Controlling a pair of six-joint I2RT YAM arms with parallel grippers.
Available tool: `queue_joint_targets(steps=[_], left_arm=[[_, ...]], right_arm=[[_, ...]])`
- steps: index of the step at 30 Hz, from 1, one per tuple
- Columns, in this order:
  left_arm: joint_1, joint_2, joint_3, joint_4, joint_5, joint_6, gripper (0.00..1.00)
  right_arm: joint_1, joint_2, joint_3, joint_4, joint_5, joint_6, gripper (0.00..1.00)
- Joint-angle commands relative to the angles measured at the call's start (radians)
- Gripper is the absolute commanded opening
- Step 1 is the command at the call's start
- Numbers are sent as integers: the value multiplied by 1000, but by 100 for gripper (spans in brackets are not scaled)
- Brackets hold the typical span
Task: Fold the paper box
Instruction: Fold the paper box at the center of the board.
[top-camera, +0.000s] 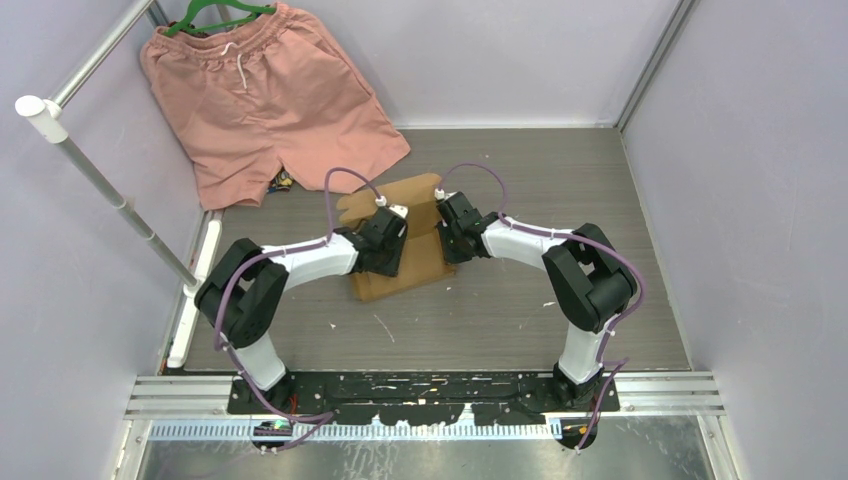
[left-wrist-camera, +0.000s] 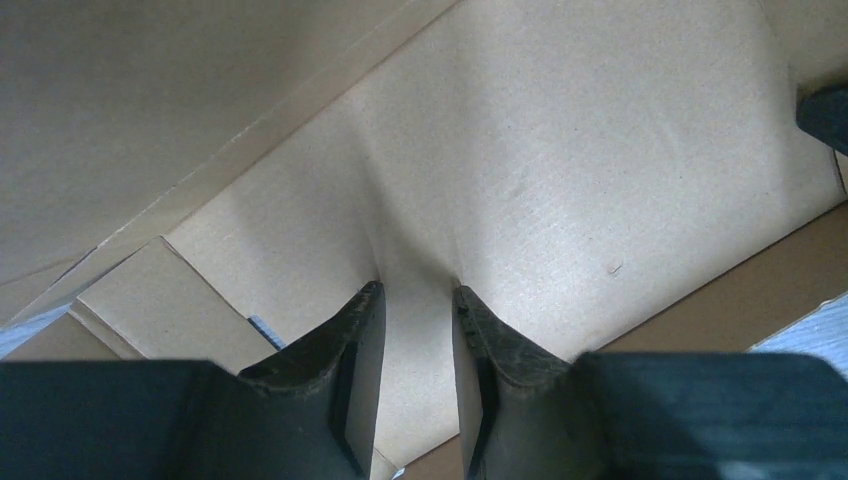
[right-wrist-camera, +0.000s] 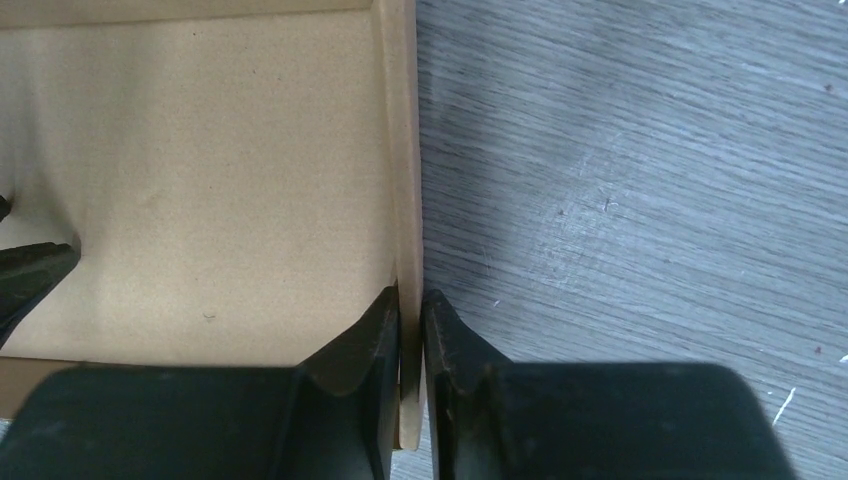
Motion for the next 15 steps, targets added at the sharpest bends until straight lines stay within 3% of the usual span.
queue_joint_targets(steps=[1, 15], left_arm=[[-28, 31, 22, 40, -14, 14, 31], [-80, 77, 58, 32, 10, 21, 31]], right_arm=[[-3, 8, 18, -39, -8, 5, 23], [-3, 24, 83, 4, 23, 5, 30]])
